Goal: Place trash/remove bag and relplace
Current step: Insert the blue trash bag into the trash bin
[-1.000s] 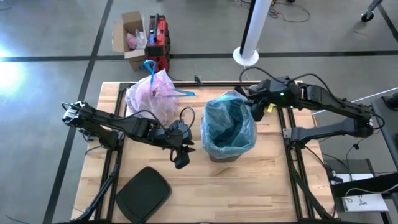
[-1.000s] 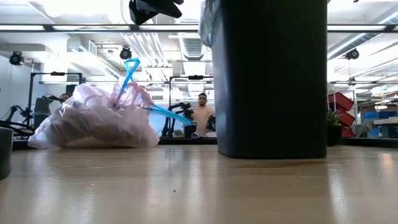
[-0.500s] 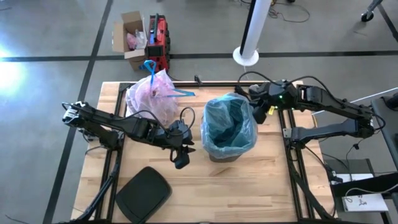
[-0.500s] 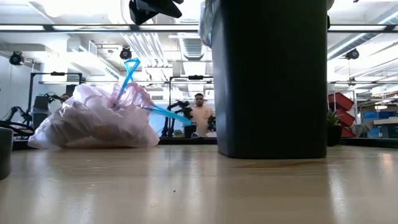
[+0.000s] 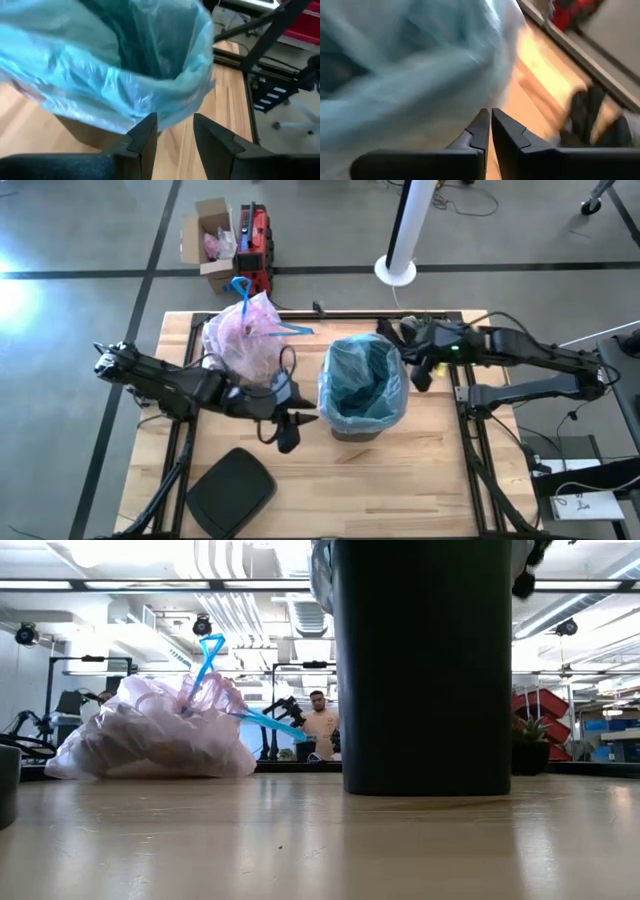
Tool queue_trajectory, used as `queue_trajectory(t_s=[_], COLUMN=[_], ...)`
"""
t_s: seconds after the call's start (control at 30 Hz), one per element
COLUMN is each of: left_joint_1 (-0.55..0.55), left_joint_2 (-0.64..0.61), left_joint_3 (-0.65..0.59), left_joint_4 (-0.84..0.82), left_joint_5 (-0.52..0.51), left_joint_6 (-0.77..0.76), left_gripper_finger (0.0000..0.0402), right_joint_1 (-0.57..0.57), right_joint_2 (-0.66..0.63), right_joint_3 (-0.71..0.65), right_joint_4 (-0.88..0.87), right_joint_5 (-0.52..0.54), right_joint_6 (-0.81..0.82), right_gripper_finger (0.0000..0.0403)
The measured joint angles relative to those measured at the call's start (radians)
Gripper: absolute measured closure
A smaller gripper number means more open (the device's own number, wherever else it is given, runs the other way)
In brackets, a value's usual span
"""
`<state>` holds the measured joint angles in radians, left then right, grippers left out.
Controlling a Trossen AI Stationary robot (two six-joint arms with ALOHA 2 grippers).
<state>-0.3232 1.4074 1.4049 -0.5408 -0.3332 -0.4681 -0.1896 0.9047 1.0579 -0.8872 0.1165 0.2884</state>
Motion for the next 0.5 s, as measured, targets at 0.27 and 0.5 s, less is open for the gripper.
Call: queue_trajectory(t_s=[0.27, 0.5], left_joint_1=[-0.052, -0.058], left_joint_2=[0.072, 0.190], left_joint_3=[0.007, 0.006], left_joint_4=[0.090, 0.223], left_joint_5=[-0.114, -0.115], left_joint_6=[0.002, -0.021], left_gripper_finger=[0.0285, 0.0294], right_joint_1=[0.218, 0.571], right_joint_2=[-0.071, -0.077], right_joint_3=[0.052, -0.037], right_joint_4=[-0.064, 0.025], right_joint_5=[-0.015, 0.141], right_joint_6=[0.015, 0.156], right_gripper_finger=[0.0296, 0.0209])
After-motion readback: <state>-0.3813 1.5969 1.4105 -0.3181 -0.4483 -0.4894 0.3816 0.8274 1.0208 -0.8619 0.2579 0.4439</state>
